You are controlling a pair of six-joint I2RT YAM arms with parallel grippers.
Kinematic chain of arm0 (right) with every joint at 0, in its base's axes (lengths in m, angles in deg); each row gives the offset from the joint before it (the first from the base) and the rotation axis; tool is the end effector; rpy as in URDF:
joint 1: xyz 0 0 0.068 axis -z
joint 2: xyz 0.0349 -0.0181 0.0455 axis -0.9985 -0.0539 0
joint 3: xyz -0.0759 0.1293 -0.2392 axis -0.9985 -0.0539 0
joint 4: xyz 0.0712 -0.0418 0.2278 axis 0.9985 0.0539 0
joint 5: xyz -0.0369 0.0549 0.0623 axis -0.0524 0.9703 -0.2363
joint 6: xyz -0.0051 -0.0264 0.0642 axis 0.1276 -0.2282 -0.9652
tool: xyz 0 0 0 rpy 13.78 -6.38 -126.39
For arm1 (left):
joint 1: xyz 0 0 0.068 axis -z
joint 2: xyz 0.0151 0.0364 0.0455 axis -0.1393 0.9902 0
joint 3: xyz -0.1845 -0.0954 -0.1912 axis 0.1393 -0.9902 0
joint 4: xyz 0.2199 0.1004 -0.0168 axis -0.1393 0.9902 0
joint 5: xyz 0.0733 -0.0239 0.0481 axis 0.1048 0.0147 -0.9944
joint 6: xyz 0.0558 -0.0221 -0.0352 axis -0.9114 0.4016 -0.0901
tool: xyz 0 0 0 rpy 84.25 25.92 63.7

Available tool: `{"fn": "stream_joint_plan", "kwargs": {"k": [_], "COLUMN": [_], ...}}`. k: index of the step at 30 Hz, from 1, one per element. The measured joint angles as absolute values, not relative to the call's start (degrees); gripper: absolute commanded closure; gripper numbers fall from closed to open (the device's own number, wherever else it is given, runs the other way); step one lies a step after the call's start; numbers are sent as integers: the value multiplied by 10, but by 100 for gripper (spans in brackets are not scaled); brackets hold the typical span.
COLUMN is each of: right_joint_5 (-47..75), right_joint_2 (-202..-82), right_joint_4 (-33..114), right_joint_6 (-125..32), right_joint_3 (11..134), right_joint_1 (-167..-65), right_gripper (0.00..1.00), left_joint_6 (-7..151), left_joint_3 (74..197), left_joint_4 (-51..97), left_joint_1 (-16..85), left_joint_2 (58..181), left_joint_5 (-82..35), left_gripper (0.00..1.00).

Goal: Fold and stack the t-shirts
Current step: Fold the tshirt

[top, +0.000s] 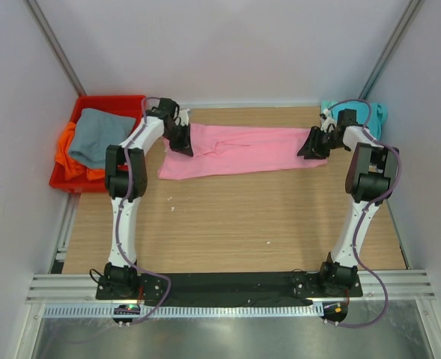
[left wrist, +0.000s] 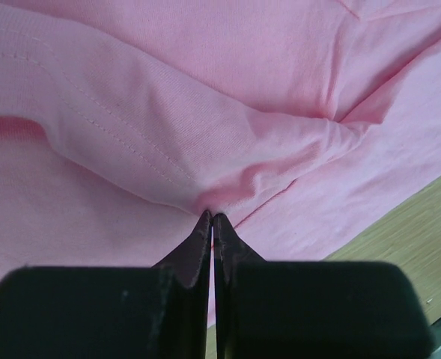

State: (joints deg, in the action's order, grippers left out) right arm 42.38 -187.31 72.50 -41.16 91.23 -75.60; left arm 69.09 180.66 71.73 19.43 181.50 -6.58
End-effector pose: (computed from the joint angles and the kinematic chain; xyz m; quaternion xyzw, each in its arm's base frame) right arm 0.4527 -0.0568 0.1558 0.0386 0.9306 0.2813 0.2312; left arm 0.4877 -0.1229 0.1645 0.0701 0.9542 -0.2434 0.1595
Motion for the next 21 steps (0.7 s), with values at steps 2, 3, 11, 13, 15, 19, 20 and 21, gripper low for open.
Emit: {"fn": "stream_joint_plan", "kwargs": {"k": [2, 3, 11, 13, 15, 19, 20, 21], "right_joint_5": [424, 424, 424, 424, 424, 424, 424, 424], "right_joint_2": [-1873, -1873, -1873, -1873, -1873, -1873, -1873, -1873], "right_joint_4": [725, 725, 725, 725, 725, 725, 725, 725], "right_joint_6": [-412, -411, -411, -411, -411, -411, -410, -409], "right_joint_3": [912, 912, 912, 912, 912, 912, 912, 912], "right_joint_1": [-756, -756, -756, -756, -756, -756, -756, -756], "right_gripper": [55, 55, 56, 56, 56, 56, 56, 56], "left_joint_6": [691, 691, 692, 691, 691, 691, 691, 691], "left_joint_3": [1813, 1819, 1848, 1845, 1842, 1841, 1841, 1841], "left_joint_4": [718, 718, 714, 714, 714, 714, 714, 714], "left_joint_1": [194, 194, 195, 195, 195, 195, 195, 195], "left_joint_2": [1815, 1816, 1816, 1816, 1816, 1817, 1817, 1817], "left_joint_5": [-66, -66, -66, -66, -66, -66, -66, -66], "left_gripper": [100, 100, 99, 100, 100, 100, 100, 100]}}
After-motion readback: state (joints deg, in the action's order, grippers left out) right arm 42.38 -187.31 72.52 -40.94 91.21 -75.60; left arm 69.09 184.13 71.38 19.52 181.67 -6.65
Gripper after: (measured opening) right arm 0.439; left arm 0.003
